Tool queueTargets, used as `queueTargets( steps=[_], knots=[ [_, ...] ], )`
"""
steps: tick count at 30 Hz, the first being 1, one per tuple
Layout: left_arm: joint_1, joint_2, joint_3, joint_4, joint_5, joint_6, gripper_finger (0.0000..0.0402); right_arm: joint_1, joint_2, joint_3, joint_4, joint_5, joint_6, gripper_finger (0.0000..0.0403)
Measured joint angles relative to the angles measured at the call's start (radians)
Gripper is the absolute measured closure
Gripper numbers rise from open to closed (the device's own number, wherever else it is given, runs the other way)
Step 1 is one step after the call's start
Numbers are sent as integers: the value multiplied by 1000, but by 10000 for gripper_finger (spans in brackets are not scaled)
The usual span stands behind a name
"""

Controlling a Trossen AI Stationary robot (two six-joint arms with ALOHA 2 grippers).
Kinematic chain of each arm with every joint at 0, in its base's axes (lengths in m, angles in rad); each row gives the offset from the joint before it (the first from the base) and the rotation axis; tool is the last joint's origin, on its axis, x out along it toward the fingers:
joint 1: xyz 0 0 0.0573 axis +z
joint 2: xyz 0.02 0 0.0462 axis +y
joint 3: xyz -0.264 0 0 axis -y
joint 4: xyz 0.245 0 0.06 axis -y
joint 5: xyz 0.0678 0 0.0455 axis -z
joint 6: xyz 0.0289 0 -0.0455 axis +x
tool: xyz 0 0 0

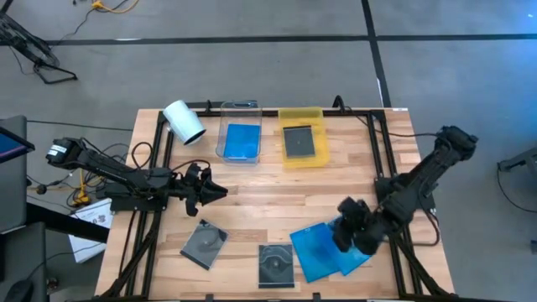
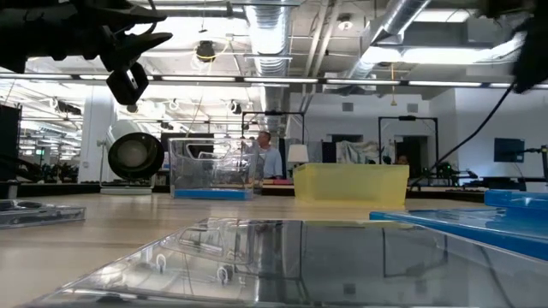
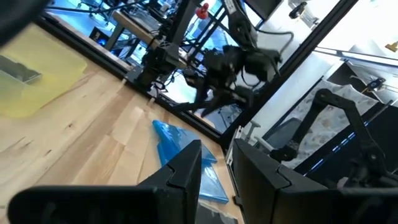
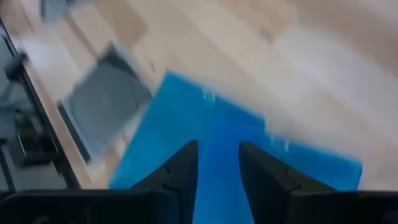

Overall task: Pick & place jewel cases by type
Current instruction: Put the right blue CD case into the transparent bin

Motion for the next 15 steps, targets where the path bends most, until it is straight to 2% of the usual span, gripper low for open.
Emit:
queueTargets(
  steps=[7, 15],
  knots=[
    [0, 0, 0, -3, -7, -11, 317, 114, 79, 0, -61, -109, 140, 294],
    [0, 0, 0, -11, -9, -31, 317, 143, 163, -1, -97, -180, 268, 294]
  ],
)
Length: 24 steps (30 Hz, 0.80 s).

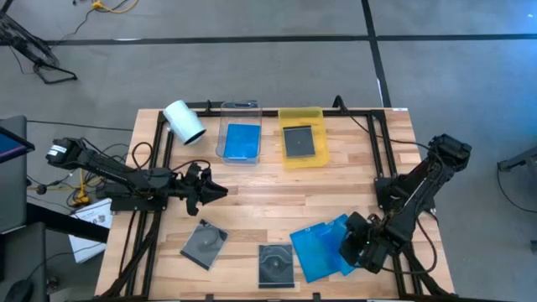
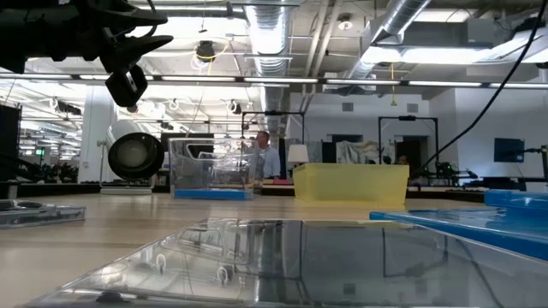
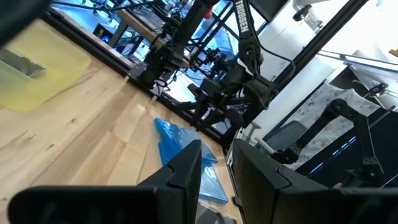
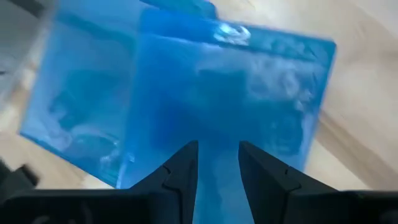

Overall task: Pick & place jewel cases by type
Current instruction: Put the right blue CD case into the transparent bin

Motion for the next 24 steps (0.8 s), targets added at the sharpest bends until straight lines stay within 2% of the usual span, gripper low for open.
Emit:
queueTargets(
  steps=[4, 10, 12, 17, 24],
  knots=[
    [0, 0, 0, -4, 0, -7, 317, 12, 10, 0, -39, -107, 59, 294],
    [0, 0, 0, -7, 2, -9, 317, 91, -29, 0, -103, -115, 259, 294],
    [0, 0, 0, -9, 3, -9, 317, 125, -38, 0, -103, -149, 293, 294],
    [0, 0, 0, -12, 3, -8, 317, 215, -39, 38, -93, -235, 282, 294],
    [0, 0, 0, -41, 3, -8, 317, 318, -34, 73, -105, -253, 273, 294]
  ],
)
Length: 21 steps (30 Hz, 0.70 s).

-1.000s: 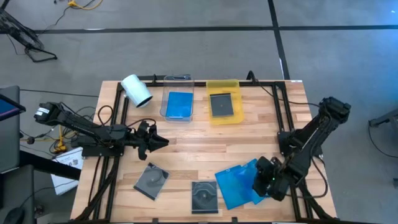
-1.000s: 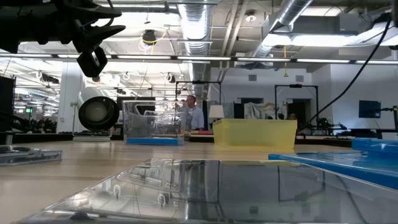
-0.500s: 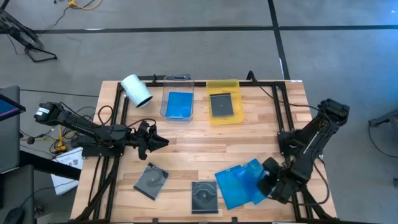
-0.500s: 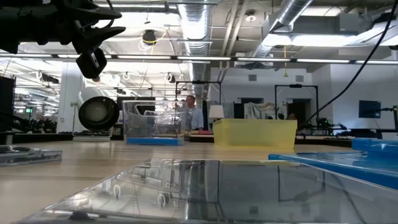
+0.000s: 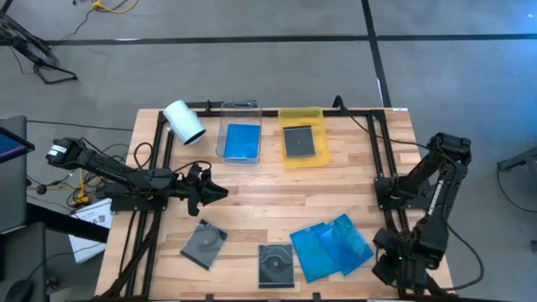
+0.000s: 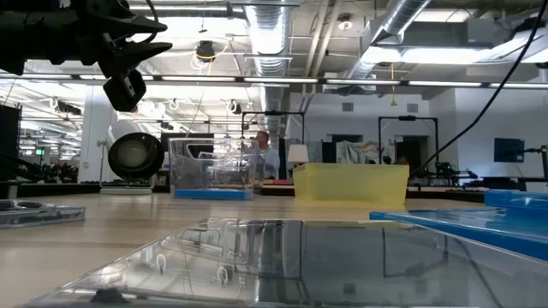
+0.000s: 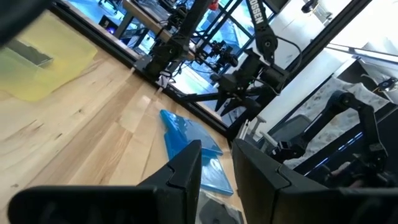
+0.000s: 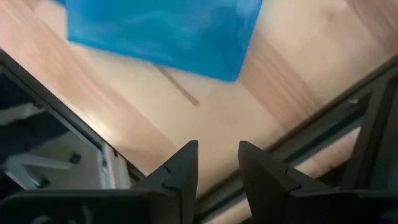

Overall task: Pick & place jewel cases by type
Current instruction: Put the right blue CD case into the transparent bin

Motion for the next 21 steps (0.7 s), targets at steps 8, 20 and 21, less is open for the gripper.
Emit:
queueTargets(
  steps=[8, 20, 21],
  knots=[
    [0, 0, 0, -2, -2, 0, 317, -10, 89, 0, 65, -15, -88, 294],
    [0, 0, 0, 1, -36, 0, 317, -74, 237, -2, 126, -24, -132, 294],
    [0, 0, 0, 1, -37, -1, 317, -85, 245, 0, 165, -41, -121, 294]
  ],
)
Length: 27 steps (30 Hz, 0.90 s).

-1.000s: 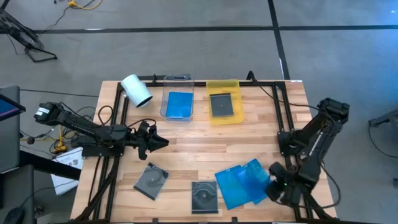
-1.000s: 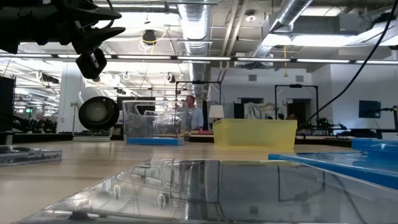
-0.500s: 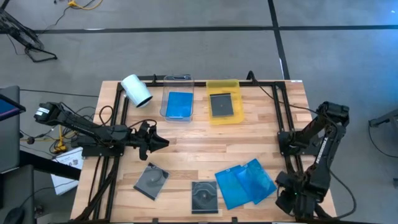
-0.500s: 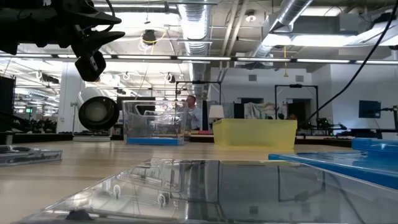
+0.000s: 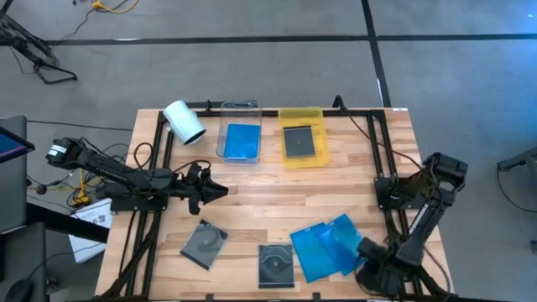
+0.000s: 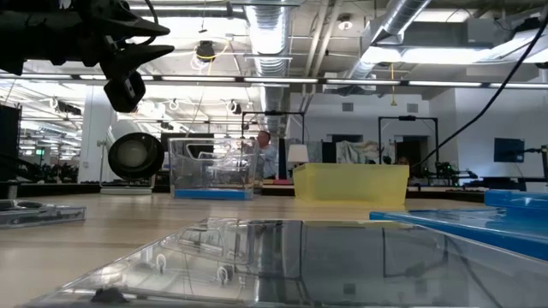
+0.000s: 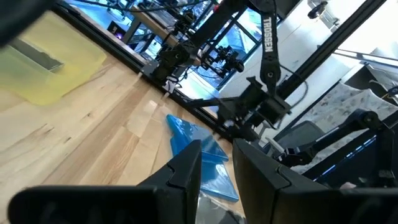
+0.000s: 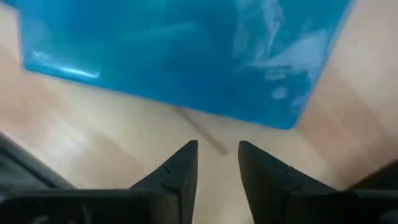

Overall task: Pick & place jewel cases by type
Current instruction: Put the right blue CD case into the transparent bin

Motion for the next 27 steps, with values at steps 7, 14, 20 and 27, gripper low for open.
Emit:
queueTargets(
  steps=[7, 14, 20, 27],
  knots=[
    [0, 1, 3, 11, 0, -6, 317, -3, -4, -78, 183, -2, 0, 294],
    [0, 2, 3, 9, 15, -10, 317, -58, -7, -89, 189, -4, -45, 294],
    [0, 2, 3, 5, 15, -10, 317, -163, -7, -89, 181, -4, -190, 294],
    [0, 2, 3, -2, 15, -9, 317, -290, -7, -89, 148, 12, -364, 294]
  ],
)
